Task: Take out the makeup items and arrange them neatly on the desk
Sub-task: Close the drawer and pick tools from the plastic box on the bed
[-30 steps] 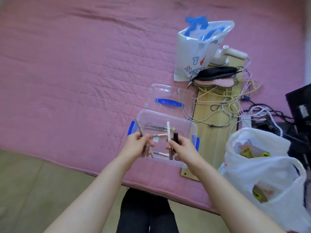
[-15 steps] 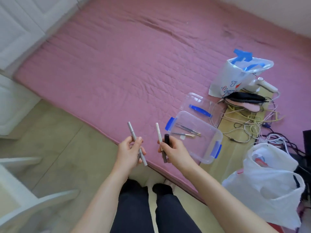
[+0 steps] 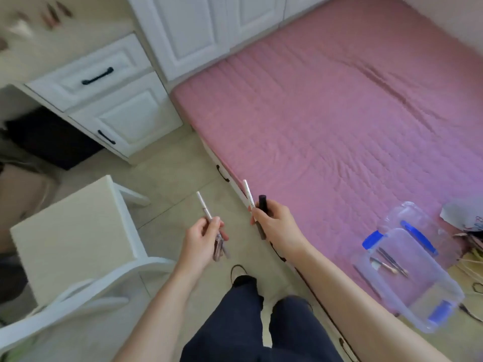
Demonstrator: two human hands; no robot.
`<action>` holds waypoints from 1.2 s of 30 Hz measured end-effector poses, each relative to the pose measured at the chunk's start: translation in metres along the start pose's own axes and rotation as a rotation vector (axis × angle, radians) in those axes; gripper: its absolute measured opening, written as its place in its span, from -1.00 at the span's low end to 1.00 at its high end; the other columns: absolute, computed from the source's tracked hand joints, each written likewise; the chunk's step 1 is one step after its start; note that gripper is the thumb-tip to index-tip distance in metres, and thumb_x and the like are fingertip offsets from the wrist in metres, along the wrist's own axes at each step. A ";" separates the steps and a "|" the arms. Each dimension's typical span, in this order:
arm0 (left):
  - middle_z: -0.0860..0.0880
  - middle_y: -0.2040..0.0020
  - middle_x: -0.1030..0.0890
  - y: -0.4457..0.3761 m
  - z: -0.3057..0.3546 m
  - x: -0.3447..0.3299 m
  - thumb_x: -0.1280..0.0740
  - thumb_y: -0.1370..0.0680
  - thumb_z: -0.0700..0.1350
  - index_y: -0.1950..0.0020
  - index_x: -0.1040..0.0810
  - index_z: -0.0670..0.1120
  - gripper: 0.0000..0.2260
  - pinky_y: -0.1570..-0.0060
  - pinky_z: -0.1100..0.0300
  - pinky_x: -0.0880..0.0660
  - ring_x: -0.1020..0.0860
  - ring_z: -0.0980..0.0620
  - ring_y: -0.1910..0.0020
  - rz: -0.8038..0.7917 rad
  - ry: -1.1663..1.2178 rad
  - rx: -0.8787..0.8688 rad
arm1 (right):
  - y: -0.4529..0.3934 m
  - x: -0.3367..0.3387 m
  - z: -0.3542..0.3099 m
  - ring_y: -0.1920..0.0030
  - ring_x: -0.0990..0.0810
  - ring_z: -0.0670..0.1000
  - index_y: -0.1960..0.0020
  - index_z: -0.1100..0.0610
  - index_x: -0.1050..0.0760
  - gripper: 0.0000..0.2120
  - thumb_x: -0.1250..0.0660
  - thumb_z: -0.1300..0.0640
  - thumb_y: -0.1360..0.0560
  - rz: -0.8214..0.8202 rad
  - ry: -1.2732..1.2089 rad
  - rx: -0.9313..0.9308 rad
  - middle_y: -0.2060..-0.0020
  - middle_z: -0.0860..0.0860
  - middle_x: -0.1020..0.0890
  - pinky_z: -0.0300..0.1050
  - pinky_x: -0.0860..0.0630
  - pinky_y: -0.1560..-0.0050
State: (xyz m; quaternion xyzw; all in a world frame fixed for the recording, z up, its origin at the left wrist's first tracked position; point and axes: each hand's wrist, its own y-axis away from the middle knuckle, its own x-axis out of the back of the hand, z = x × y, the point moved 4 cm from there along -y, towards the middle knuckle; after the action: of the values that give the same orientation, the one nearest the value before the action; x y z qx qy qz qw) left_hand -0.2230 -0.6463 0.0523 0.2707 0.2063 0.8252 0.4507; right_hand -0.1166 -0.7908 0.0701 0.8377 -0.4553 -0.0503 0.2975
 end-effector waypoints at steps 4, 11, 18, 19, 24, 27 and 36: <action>0.04 0.31 -0.66 -0.016 0.008 0.053 -0.20 -0.62 0.00 0.10 -0.53 -0.14 -0.74 0.43 0.28 -0.44 -0.55 0.17 0.44 0.093 0.084 0.015 | -0.024 -0.049 -0.035 0.50 -0.38 -0.10 0.18 0.18 -0.50 -0.82 -0.25 0.14 -0.56 -0.050 -0.004 0.000 0.55 -0.14 -0.48 -0.29 -0.34 0.44; 0.00 0.37 -0.64 -0.051 0.031 0.109 -0.22 -0.61 -0.02 0.15 -0.52 -0.19 -0.72 0.55 0.37 -0.37 -0.50 0.15 0.54 0.220 0.164 0.009 | -0.071 -0.113 -0.084 0.35 -0.52 -0.08 -0.01 0.14 -0.53 -0.88 -0.27 0.11 -0.56 -0.177 -0.019 -0.058 0.27 -0.01 -0.61 -0.32 -0.41 0.48; -0.12 0.28 -0.65 -0.110 0.069 0.151 -0.22 -0.61 -0.06 0.18 -0.51 -0.18 -0.75 0.56 0.34 -0.38 -0.49 0.15 0.54 0.308 0.240 0.033 | -0.139 -0.151 -0.136 0.33 -0.48 -0.03 0.00 0.18 -0.54 -0.87 -0.27 0.13 -0.55 -0.286 -0.002 -0.126 0.30 0.00 -0.60 -0.11 -0.45 0.31; -0.15 0.26 -0.65 -0.121 0.077 0.156 -0.22 -0.61 -0.08 0.17 -0.51 -0.19 -0.76 0.55 0.33 -0.40 -0.50 0.14 0.53 0.309 0.272 0.046 | -0.151 -0.154 -0.147 0.35 -0.47 -0.03 0.01 0.18 -0.54 -0.87 -0.27 0.13 -0.54 -0.292 0.010 -0.119 0.29 0.00 -0.60 -0.14 -0.44 0.34; -0.12 0.27 -0.66 -0.182 0.124 0.185 -0.23 -0.62 -0.10 0.11 -0.53 -0.22 -0.78 0.50 0.27 -0.49 -0.55 0.11 0.47 0.309 0.382 0.083 | -0.213 -0.170 -0.199 0.39 -0.46 -0.07 0.01 0.17 -0.53 -0.88 -0.25 0.15 -0.55 -0.310 0.043 -0.114 0.28 0.01 -0.60 -0.22 -0.40 0.43; -0.08 0.28 -0.68 -0.214 0.148 0.207 -0.24 -0.61 -0.09 0.09 -0.55 -0.21 -0.78 0.48 0.29 -0.50 -0.58 0.12 0.45 0.346 0.369 0.075 | -0.249 -0.180 -0.231 0.35 -0.49 -0.09 0.02 0.15 -0.53 -0.87 -0.26 0.11 -0.55 -0.312 0.127 -0.087 0.27 -0.02 -0.61 -0.24 -0.43 0.40; -0.04 0.28 -0.67 -0.302 0.192 0.270 -0.23 -0.61 -0.06 0.12 -0.56 -0.13 -0.79 0.54 0.37 -0.37 -0.49 0.23 0.52 0.425 0.344 0.078 | -0.342 -0.231 -0.307 0.33 -0.49 -0.09 0.07 0.14 -0.52 -0.89 -0.25 0.13 -0.54 -0.340 0.259 0.036 0.26 -0.02 -0.63 -0.18 -0.46 0.30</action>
State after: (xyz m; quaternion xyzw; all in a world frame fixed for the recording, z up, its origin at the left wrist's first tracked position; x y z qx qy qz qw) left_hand -0.0312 -0.2431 0.0933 0.1809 0.2501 0.9265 0.2151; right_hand 0.1095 -0.3287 0.0922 0.9071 -0.2661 0.0166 0.3257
